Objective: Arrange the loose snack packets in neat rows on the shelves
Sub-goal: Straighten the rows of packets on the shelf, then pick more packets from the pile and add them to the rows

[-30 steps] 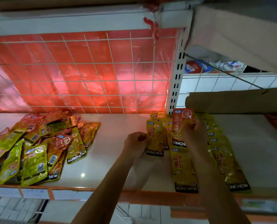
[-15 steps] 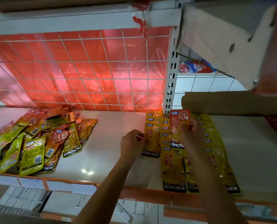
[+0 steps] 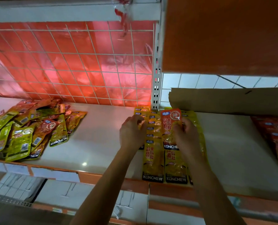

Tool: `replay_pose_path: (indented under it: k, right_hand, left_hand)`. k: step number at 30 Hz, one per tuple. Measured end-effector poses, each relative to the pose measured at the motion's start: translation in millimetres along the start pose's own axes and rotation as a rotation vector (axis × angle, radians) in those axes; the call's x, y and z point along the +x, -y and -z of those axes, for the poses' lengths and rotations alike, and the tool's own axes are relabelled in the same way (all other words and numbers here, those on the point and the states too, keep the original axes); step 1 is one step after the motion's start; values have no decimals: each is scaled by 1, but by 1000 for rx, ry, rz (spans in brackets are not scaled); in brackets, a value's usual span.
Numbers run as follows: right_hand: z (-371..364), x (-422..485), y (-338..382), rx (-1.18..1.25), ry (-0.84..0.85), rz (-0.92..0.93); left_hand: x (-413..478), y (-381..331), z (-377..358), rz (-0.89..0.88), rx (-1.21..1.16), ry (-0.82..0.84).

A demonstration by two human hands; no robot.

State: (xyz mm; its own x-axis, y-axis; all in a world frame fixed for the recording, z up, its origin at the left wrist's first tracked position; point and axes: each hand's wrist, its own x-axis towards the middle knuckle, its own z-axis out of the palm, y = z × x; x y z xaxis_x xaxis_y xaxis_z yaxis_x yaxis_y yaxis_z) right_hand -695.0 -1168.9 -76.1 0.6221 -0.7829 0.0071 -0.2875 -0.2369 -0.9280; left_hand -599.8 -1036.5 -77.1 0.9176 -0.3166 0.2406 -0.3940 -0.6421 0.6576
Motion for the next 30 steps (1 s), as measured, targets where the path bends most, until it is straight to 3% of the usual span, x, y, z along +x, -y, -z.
replay_pose_path:
  k: [7, 14, 30]
  right_hand:
    - [19, -11, -7, 30, -104, -15]
    - [58, -20, -24, 49, -219, -59]
    - [237, 16, -95, -150, -293, 59]
  left_hand:
    - [-21, -45, -19, -173, -182, 135]
    - [-41, -76, -54, -83, -424, 422]
    - [-93, -213, -177, 133, -572, 607]
